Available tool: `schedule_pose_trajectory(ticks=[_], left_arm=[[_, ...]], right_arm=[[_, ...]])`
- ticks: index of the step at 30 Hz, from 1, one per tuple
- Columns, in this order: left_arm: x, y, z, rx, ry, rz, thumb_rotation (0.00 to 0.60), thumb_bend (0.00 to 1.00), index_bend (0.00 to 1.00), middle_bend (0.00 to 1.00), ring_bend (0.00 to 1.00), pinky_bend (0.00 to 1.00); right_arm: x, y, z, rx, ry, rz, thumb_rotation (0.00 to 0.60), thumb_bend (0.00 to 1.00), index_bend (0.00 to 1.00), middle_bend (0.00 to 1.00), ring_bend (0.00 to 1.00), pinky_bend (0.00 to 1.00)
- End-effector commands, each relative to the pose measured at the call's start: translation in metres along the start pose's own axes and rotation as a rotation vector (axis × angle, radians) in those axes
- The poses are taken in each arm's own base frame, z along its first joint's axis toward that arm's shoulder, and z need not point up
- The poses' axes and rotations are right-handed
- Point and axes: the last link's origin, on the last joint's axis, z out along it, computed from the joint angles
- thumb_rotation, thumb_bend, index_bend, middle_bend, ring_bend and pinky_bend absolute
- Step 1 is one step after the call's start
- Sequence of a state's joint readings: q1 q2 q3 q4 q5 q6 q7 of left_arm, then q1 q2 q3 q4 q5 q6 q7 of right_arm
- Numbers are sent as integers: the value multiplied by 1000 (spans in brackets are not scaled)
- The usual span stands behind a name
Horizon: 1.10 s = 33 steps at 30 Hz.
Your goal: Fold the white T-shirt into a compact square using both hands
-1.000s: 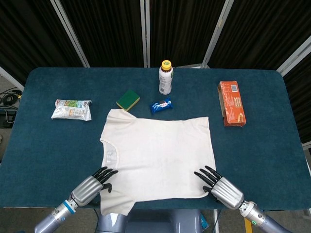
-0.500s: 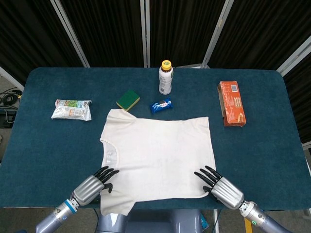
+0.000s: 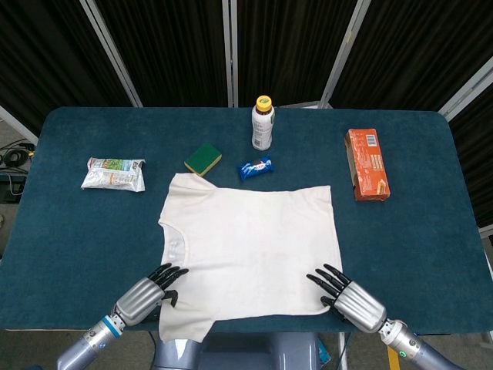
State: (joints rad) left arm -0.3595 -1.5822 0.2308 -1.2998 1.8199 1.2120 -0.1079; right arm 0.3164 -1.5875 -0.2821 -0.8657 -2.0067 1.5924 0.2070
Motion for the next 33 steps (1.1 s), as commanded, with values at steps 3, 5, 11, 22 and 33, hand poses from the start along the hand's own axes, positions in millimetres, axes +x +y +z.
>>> schedule_pose_trajectory(ticks=[3,5,11,22,33], left_arm=[[8,4,-3,-18,22,-12,600,576,720,0,0,0],[13,6,-7,-28,30,-19,600,576,724,0,0,0],[34,14,-26,-77,35,-51,600,577,726,0,0,0],[52,19,-59,-105,-40,-37,600,578,726,0,0,0],[53,20,-86,-130,-83,-45,600,578,726,0,0,0]], right_arm=[[5,-1,2,14,-1,31,600,490,734,64,0,0],[10,-2,3,21,4,60,600,491,735,64,0,0],[29,-4,4,51,11,102,600,490,736,63,0,0],[54,-19,-3,104,-42,179,600,490,737,66,0,0],[56,-40,-17,174,-131,208,600,490,743,67,0,0]])
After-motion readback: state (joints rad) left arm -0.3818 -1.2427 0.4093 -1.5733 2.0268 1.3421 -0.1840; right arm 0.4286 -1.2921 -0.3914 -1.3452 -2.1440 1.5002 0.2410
